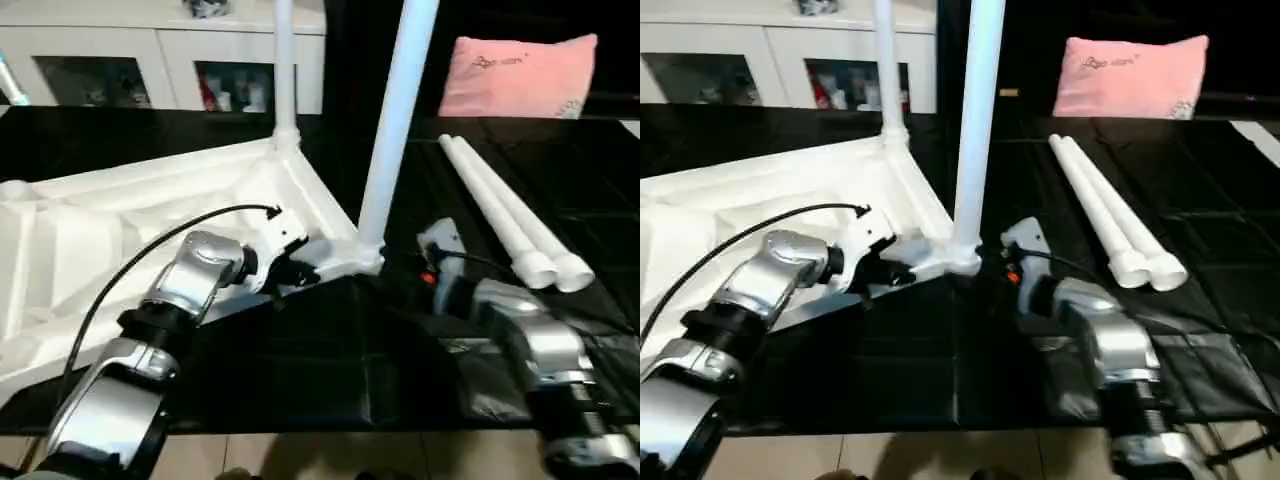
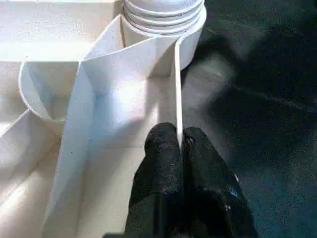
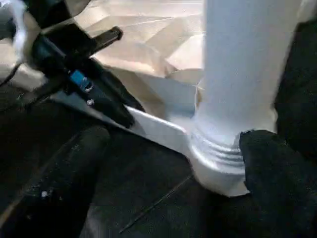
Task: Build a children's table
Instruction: Rotate leg to tighten
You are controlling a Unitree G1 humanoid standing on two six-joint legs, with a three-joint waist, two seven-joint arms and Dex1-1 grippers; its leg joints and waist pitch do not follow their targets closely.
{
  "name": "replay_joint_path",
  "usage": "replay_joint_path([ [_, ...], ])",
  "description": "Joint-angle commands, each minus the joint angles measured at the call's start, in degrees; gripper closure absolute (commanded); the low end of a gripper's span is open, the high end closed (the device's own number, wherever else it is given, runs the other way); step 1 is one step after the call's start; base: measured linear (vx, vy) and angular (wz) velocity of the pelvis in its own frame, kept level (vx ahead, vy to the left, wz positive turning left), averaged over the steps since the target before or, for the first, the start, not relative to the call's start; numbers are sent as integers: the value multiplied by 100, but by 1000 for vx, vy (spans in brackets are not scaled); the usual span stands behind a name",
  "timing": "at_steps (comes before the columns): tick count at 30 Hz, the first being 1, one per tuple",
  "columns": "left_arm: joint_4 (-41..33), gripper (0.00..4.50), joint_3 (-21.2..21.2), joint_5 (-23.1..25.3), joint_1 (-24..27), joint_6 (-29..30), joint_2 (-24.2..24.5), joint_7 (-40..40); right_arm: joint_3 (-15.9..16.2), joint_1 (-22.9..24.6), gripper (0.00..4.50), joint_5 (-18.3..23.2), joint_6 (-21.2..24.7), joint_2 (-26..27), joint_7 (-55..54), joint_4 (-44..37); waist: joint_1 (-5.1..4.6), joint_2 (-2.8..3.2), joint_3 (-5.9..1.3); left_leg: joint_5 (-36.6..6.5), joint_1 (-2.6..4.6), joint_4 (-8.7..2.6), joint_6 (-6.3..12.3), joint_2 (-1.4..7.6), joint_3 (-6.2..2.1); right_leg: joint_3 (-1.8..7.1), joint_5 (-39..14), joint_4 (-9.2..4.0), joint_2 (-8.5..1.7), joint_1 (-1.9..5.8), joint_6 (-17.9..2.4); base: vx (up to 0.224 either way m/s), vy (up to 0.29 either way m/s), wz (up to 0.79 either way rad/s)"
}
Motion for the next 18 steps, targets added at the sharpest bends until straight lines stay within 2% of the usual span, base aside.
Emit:
replay_joint_path([
  [1,-223,450,-125,-137,-66,-399,44,-483,-27,-9,4,71,-244,-92,251,-145,55,-16,-426,-1117,70,-372,355,259,-76,359,-1630,-458,-431,338,-1001,0,0,0],
  [3,-203,450,-172,-123,-55,-536,100,-614,-18,-4,4,73,-354,-136,328,-154,102,-2,-423,-1141,80,-378,307,265,-80,357,-1748,-456,-438,330,-952,0,0,0],
  [7,-243,450,-328,-144,22,-811,300,-1141,97,25,4,176,-514,-369,872,-202,192,11,-425,-1135,92,-392,286,290,-73,365,-1608,-427,-425,328,-957,0,0,0],
  [10,-314,450,-408,-169,38,-867,402,-1450,281,52,4,204,-607,-551,1346,-261,223,-21,-425,-1142,81,-389,291,286,-66,364,-1645,-430,-436,340,-942,0,0,0],
  [12,-310,450,-467,-168,37,-1011,457,-1666,391,10,4,172,-640,-648,1593,-160,234,-9,-424,-1132,77,-389,280,288,-72,360,-1702,-428,-446,336,-946,0,0,0],
  [13,-305,450,-522,-167,33,-1098,494,-1841,474,-43,31,150,-697,-704,1804,-58,248,-20,-425,-1150,75,-385,294,283,-70,357,-1783,-439,-447,338,-926,0,0,0],
  [16,-324,450,-588,-182,38,-1220,521,-2011,541,-136,41,135,-748,-726,1979,96,267,-27,-424,-1121,75,-384,285,287,-68,359,-1801,-435,-441,326,-938,0,0,0],
  [18,-365,450,-639,-184,54,-1279,540,-2108,574,-208,64,132,-759,-731,2066,192,280,-23,-423,-1141,81,-387,269,290,-67,357,-1820,-430,-438,324,-951,0,0,0],
])
